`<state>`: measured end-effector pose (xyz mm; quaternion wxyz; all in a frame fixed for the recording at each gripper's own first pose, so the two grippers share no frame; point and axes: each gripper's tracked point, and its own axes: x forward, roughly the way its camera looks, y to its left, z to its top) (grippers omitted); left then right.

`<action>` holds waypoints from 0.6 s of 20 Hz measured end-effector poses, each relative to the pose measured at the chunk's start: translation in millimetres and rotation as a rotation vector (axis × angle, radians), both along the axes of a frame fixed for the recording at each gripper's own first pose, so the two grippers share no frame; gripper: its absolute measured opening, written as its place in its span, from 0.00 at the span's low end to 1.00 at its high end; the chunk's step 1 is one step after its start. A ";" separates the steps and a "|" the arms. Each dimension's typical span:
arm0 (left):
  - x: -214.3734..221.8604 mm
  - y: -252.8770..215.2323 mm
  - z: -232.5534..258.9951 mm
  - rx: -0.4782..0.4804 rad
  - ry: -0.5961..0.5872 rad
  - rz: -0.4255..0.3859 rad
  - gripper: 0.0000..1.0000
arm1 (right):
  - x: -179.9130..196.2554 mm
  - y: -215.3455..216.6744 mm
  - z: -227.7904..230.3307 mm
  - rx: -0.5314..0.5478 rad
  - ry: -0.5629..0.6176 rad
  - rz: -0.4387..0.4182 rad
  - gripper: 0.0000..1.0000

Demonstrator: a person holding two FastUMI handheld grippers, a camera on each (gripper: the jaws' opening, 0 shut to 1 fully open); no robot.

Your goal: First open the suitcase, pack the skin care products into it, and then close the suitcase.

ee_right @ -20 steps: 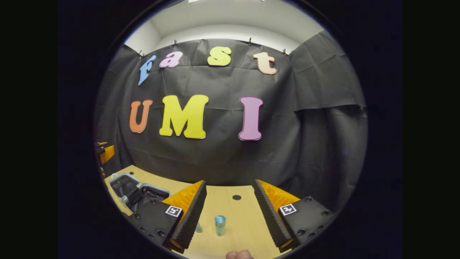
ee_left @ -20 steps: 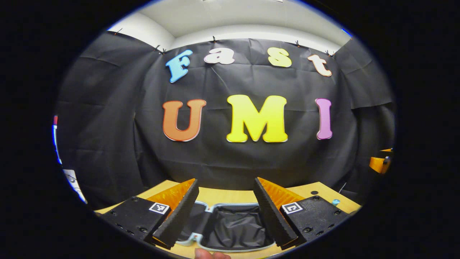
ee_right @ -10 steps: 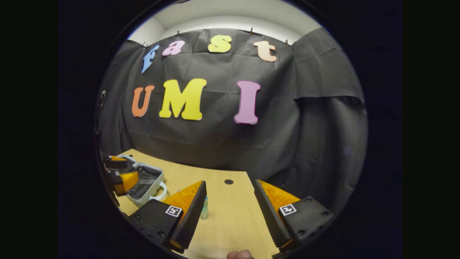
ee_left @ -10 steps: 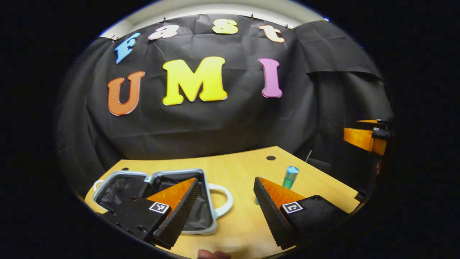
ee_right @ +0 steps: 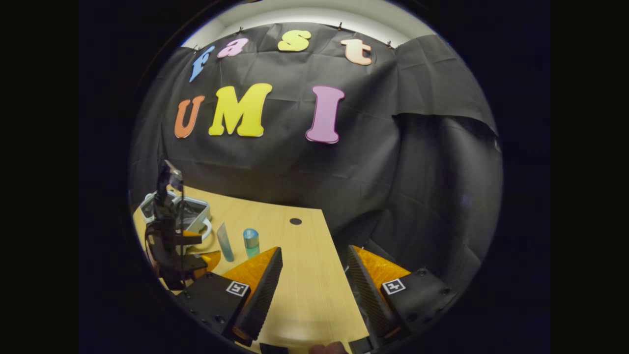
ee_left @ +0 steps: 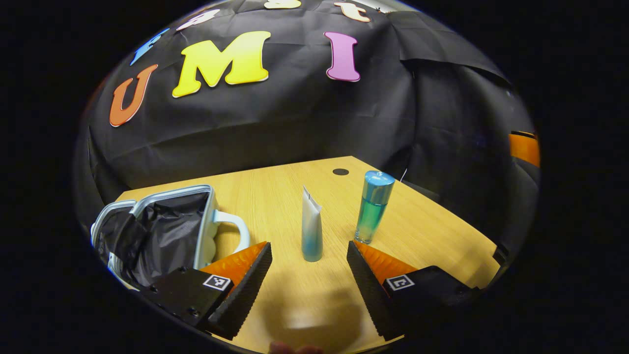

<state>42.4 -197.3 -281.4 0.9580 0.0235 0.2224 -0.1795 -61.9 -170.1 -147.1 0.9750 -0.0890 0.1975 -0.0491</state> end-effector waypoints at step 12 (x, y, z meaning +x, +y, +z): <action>51.5 -16.6 -50.1 0.013 0.129 0.002 0.58 | -3.7 -3.4 -17.4 -0.005 0.046 -0.026 0.80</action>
